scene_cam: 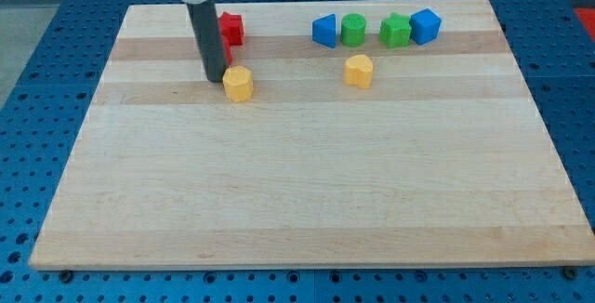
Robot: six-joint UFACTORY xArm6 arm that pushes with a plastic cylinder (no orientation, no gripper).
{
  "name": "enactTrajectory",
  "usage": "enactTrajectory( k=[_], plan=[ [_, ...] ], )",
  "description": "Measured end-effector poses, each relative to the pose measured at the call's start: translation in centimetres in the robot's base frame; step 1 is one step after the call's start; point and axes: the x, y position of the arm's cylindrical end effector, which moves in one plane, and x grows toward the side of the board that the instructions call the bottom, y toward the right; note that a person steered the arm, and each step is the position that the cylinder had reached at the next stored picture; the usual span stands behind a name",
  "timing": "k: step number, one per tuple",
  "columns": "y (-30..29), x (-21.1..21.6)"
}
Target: Move the red circle towards downside of red star
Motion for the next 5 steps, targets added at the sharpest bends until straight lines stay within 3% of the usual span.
enactTrajectory(
  k=[2,5],
  plan=[
    [-3.3,-2.2],
    [-1.3,-4.0]
  ],
)
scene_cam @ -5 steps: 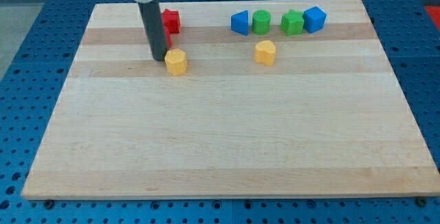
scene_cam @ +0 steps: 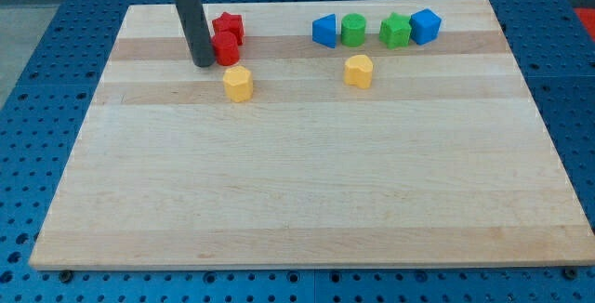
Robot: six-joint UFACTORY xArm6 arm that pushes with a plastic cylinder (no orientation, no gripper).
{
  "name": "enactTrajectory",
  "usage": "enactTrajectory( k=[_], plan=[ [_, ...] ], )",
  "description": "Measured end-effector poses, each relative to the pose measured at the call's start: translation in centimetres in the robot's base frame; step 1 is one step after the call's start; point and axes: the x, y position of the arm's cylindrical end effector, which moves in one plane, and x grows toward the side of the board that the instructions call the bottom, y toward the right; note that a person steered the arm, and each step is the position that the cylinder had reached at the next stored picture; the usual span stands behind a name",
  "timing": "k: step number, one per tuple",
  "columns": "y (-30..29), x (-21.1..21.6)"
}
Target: Move the red circle towards downside of red star
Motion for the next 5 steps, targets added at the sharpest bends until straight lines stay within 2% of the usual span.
enactTrajectory(
  k=[2,4,5],
  plan=[
    [0.2,-1.4],
    [1.7,0.2],
    [-2.7,1.3]
  ],
)
